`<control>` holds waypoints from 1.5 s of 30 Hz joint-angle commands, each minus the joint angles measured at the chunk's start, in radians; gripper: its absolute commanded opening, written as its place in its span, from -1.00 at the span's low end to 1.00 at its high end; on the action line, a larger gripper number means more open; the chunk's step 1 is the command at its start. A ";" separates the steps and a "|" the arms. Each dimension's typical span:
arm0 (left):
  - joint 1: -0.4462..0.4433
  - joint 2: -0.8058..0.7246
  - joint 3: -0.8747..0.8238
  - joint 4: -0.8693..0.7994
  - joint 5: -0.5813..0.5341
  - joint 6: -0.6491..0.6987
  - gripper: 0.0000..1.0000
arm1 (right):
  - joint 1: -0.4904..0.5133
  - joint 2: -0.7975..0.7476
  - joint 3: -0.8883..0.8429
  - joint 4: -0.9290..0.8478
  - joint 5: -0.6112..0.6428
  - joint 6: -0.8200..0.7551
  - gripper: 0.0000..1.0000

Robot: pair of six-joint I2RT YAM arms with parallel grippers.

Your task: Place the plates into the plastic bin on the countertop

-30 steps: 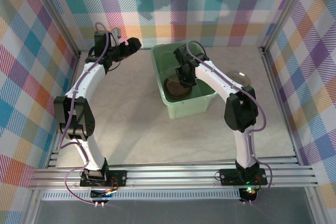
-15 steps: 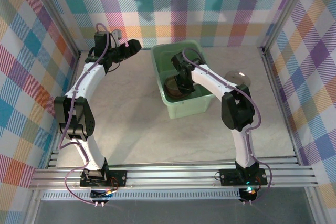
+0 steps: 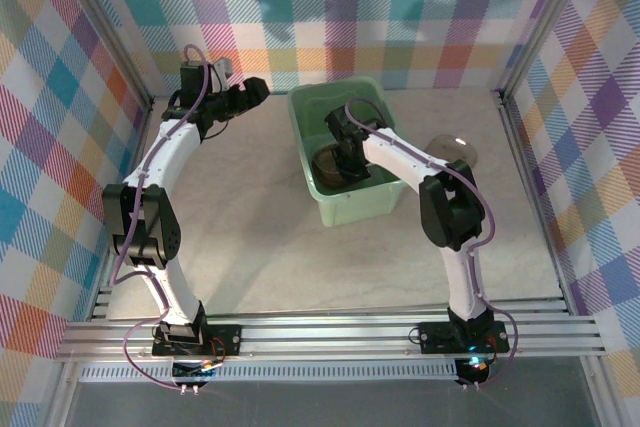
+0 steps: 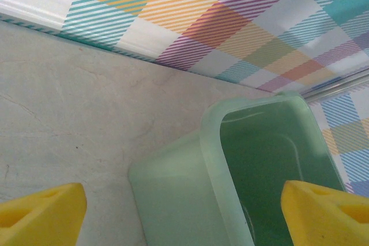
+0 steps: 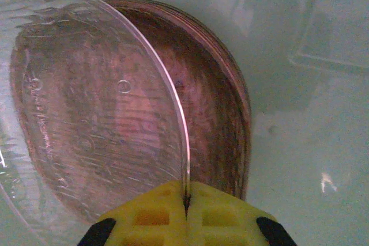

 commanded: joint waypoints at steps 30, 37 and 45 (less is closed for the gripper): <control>0.009 0.000 -0.007 0.019 0.019 -0.006 0.74 | 0.022 -0.140 -0.122 -0.004 0.005 0.024 -1.00; 0.009 0.013 0.007 0.016 0.018 -0.009 0.75 | 0.022 -0.125 -0.151 0.047 0.012 0.040 -0.98; 0.010 0.022 0.010 0.014 0.018 -0.009 0.75 | 0.021 -0.101 -0.148 0.052 0.002 0.042 -0.81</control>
